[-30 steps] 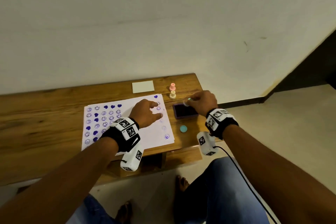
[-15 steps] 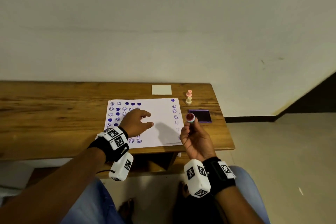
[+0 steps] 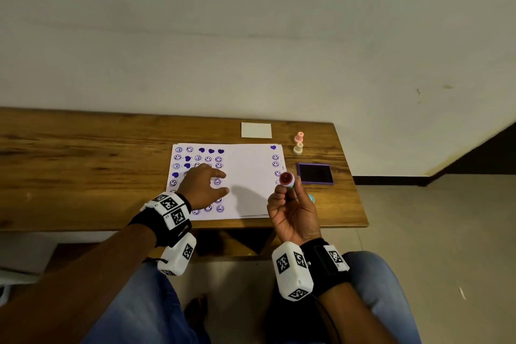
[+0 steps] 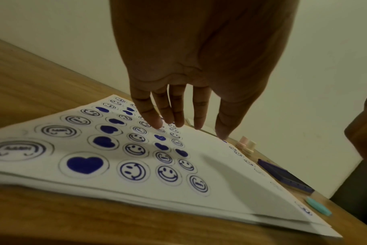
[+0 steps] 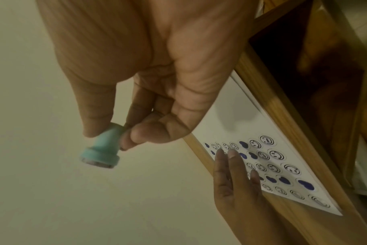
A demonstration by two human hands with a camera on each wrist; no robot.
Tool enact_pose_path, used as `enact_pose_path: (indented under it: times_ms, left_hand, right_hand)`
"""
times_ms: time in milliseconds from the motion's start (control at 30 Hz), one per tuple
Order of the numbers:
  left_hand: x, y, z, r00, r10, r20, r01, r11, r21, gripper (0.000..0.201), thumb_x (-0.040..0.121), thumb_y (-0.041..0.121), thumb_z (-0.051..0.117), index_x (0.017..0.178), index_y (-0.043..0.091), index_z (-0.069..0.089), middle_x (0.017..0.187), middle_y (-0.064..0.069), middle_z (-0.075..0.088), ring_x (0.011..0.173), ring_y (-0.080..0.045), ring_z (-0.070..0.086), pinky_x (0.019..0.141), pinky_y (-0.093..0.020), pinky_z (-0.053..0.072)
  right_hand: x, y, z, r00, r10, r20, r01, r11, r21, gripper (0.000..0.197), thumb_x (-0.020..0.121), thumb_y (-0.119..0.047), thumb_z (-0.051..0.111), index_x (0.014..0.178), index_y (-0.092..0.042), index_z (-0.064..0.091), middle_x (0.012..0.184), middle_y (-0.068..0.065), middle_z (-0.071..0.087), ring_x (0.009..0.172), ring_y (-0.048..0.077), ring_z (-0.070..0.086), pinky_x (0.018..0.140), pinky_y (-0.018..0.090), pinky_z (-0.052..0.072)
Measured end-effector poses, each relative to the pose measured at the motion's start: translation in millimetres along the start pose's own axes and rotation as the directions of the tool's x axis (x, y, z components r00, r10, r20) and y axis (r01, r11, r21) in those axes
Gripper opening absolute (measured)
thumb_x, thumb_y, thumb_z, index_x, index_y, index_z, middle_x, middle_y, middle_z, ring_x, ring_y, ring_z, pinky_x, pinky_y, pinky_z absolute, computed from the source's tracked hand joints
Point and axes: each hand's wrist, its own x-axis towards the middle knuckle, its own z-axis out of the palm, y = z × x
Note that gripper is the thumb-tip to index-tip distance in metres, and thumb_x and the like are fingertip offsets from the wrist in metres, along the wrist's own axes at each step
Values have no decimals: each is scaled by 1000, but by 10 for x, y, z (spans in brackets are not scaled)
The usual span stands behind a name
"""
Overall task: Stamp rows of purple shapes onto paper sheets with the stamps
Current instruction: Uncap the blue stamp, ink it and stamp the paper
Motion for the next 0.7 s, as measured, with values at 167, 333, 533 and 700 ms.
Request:
enact_pose_path:
  times_ms: [167,333,533,700]
  left_hand:
    - [14,8,13,1000,15,-9,-15,1000,27,43,81,33,74,120,19,65,127,-7,55,124,-24,50,105,-35,38]
    - [37,6,-14,999,29,-17,-28,999,26,42,80,33,75,119,20,65,126,-6,57,121,-23,52,105,-36,40]
    - [88,5,-55,999,40,-28,-40,999,24,43,78,31,76,118,18,66,122,-8,59,117,-25,55,103,-34,41]
    - [124,-10,-84,999,25,-28,-24,999,31,44,77,33,77,118,20,66,122,-8,57,118,-27,53,104,-37,40]
  right_hand:
    - [19,25,-39,999,6,-41,-7,1000,-16,84,44,-16,103,117,-1,64,74,10,65,61,14,66,54,21,56]
    - [26,23,-70,997,-13,-73,14,1000,13,92,43,-11,103,124,0,61,78,12,67,59,14,67,51,21,57]
    - [28,27,-69,998,-10,-65,14,998,56,95,40,-6,102,125,2,61,84,16,69,61,16,69,52,22,59]
    - [7,58,-58,999,-6,-52,10,997,82,97,39,-5,102,126,2,60,85,16,70,61,17,70,54,21,60]
